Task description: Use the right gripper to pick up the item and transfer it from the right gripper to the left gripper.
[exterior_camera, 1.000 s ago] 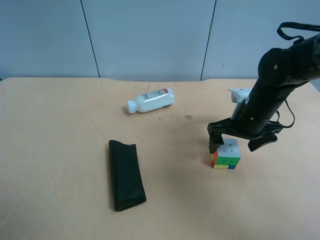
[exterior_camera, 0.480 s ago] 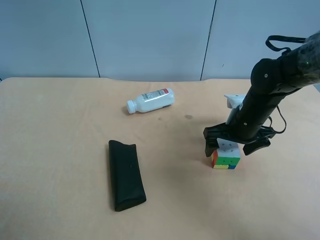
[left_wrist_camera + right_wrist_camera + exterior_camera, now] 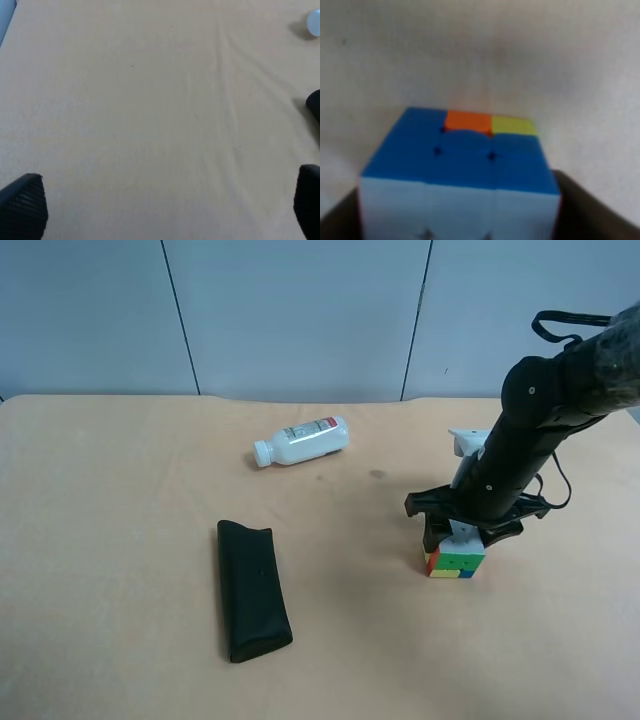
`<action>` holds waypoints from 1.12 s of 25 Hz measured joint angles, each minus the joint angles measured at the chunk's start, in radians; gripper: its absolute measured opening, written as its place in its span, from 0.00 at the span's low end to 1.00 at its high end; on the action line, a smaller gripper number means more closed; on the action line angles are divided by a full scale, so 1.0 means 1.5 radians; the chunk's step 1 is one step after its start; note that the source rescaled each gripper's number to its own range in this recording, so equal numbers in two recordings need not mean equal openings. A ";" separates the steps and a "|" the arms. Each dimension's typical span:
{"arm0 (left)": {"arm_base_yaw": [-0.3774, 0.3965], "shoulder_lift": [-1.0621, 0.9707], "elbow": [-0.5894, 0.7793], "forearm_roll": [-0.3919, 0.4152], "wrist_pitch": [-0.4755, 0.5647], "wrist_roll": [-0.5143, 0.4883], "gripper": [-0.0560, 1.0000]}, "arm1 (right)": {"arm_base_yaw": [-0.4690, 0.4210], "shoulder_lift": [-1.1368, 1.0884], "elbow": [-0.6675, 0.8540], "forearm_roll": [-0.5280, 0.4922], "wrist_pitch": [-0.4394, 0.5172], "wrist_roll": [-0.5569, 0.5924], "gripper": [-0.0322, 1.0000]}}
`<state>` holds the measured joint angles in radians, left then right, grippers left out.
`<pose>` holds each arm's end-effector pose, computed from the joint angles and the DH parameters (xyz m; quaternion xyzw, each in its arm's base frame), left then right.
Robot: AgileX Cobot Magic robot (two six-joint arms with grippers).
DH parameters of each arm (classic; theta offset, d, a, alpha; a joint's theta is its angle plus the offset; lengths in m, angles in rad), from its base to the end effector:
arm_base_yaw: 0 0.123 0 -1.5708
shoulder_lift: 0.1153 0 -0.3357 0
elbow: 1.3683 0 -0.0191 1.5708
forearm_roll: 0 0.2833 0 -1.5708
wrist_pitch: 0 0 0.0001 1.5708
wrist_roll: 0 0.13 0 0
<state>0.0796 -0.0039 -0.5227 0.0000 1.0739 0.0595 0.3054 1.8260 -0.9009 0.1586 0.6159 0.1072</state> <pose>0.0034 0.0003 0.2813 -0.0085 0.8497 0.0366 0.5260 0.3217 0.1139 0.1096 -0.0369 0.9964 0.0604 0.0469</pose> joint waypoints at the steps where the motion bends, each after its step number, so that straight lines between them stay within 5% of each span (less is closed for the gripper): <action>1: 0.000 0.000 0.000 0.000 0.000 0.000 1.00 | 0.000 0.000 0.000 0.000 0.000 0.000 0.03; 15: 0.000 0.000 0.000 0.000 0.000 0.000 1.00 | 0.000 -0.066 0.000 0.020 0.007 0.007 0.03; 28: 0.000 0.000 0.000 0.000 0.000 0.000 1.00 | 0.000 -0.284 0.001 0.022 0.124 -0.048 0.03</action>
<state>0.0796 -0.0039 -0.5227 0.0000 1.0739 0.0595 0.3054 1.4005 -0.8997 0.1919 0.8025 0.0354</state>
